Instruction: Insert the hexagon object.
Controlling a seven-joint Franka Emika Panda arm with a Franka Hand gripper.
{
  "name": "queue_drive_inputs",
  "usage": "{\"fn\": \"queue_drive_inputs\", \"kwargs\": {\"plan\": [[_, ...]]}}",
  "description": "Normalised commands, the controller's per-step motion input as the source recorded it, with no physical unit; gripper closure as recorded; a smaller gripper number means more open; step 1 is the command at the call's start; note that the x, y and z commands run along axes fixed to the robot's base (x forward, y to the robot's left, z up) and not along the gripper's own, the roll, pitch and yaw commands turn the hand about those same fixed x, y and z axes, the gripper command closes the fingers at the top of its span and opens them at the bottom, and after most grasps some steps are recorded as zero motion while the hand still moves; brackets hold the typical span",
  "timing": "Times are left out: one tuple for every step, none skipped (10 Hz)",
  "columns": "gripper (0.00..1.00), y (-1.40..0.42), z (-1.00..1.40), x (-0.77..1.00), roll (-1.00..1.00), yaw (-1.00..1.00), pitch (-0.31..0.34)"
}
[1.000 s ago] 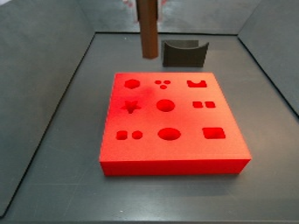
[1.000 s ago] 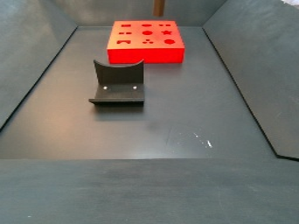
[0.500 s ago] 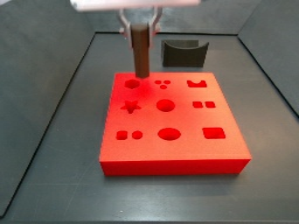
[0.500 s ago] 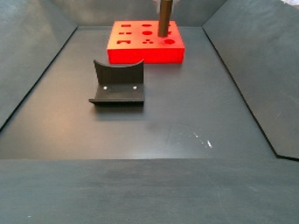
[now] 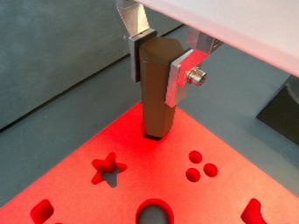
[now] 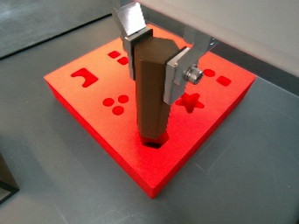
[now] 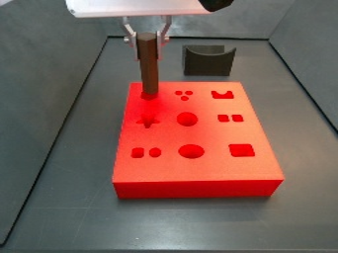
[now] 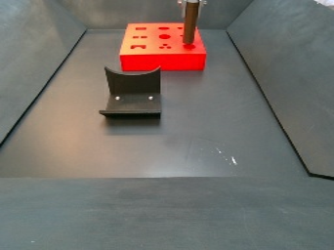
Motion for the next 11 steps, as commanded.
{"fn": "queue_drive_inputs", "kwargs": {"plan": [[1.0, -0.06, -0.17, 0.06, 0.03, 0.0, -0.02], [1.0, 0.0, -0.21, 0.01, 0.0, 0.0, -0.059], [1.0, 0.0, -0.15, 0.0, 0.05, 0.0, -0.03], [1.0, 0.02, -0.11, -0.13, 0.05, -0.07, -0.017], [1.0, 0.0, -0.07, 0.0, 0.01, -0.01, 0.0], [1.0, 0.0, -0.16, 0.02, 0.04, 0.0, -0.006], [1.0, 0.0, -0.29, 0.14, 0.05, 0.01, -0.02], [1.0, 0.0, -0.33, 0.21, 0.06, 0.07, -0.027], [1.0, 0.02, -0.33, 0.22, 0.06, 0.07, -0.026], [1.0, 0.04, -0.31, 0.17, 0.06, 0.07, -0.036], [1.0, 0.0, -0.32, 0.13, 0.08, 0.07, -0.033]]}}
